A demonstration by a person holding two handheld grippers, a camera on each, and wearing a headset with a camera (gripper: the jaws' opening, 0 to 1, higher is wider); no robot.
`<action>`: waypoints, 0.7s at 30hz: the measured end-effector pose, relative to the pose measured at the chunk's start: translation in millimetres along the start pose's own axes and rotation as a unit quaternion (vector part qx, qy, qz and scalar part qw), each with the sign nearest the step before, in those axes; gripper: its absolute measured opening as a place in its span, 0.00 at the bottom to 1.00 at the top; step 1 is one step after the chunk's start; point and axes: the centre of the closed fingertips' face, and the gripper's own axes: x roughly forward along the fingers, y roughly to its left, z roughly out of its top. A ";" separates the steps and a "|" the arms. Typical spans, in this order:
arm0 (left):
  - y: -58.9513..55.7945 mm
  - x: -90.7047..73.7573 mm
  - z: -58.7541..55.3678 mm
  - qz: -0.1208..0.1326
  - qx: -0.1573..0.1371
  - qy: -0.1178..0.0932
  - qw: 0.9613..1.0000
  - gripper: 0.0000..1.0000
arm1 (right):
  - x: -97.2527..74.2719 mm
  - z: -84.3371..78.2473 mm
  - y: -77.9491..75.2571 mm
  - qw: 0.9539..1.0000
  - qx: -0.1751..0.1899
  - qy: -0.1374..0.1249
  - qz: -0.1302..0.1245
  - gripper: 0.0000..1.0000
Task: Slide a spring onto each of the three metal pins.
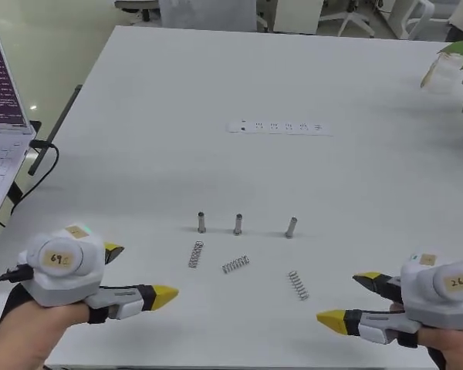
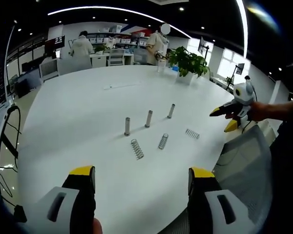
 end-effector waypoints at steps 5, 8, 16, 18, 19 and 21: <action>0.2 9.8 -4.2 -0.004 -0.001 0.005 1.000 0.74 | -1.3 0.4 -1.0 1.000 0.000 0.000 -0.001 0.69; -0.6 15.9 -4.3 -0.006 -0.002 0.007 1.000 0.73 | -1.5 -0.7 -1.2 1.000 0.000 0.001 -0.001 0.69; -2.6 33.1 0.8 -0.016 0.001 0.010 1.000 0.72 | -2.6 -1.1 -1.0 1.000 0.001 0.002 -0.001 0.69; -2.6 37.1 2.6 -0.017 0.001 0.009 1.000 0.72 | -3.1 -1.3 -1.5 1.000 -0.001 0.003 -0.001 0.69; -3.1 38.6 3.4 -0.018 0.002 0.009 1.000 0.72 | -3.6 -1.0 -1.6 1.000 0.000 0.003 -0.002 0.69; -3.3 42.7 4.4 -0.019 0.002 0.010 1.000 0.72 | -4.1 -0.8 -2.4 1.000 0.001 0.002 -0.002 0.69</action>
